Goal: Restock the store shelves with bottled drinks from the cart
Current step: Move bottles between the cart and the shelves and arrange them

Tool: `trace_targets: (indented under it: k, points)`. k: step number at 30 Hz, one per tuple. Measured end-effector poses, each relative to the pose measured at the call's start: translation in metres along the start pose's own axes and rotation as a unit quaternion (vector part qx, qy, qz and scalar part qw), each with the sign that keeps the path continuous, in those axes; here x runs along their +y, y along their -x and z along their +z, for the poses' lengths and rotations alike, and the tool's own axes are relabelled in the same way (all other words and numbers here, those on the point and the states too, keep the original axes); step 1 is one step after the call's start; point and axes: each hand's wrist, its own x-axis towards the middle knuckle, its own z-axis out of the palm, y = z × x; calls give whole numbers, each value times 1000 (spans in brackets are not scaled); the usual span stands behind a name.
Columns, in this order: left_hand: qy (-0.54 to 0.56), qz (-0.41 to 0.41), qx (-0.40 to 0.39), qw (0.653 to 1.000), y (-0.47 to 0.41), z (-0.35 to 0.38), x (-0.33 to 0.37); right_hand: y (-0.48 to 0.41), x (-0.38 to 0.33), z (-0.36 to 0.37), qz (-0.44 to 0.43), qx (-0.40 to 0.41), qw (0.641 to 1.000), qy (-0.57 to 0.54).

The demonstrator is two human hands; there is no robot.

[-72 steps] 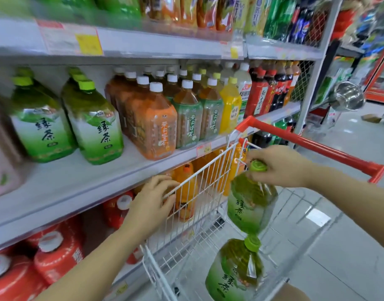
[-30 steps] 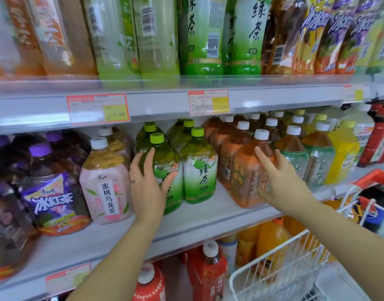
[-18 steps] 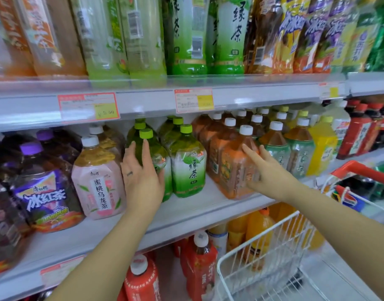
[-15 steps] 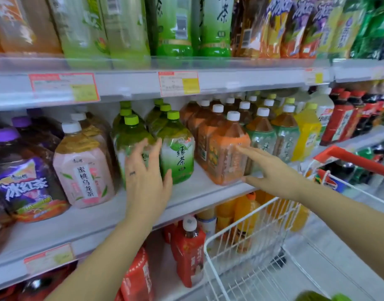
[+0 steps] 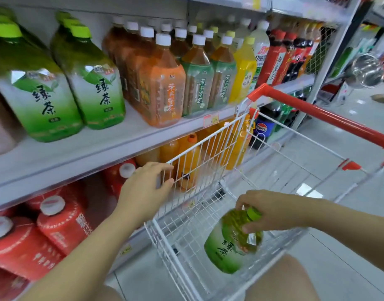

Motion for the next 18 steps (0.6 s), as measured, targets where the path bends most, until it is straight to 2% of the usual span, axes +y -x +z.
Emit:
trace_targets:
  k: [7,11,15,18]
  points:
    - [-28,-13,-13,999,-1,-1,-2,-17,-12,11,-60,119,988,-73]
    - [-10,4,-9,1000,2,-4,0,-17,-30,-15,-73,226,965,-109]
    - [163,70,29,984,7,-24,15,14,-57,-91,-145,344,917,-144]
    - [241,93,56,965,2,-60,37,37,-84,-146,-206,418,867,-180]
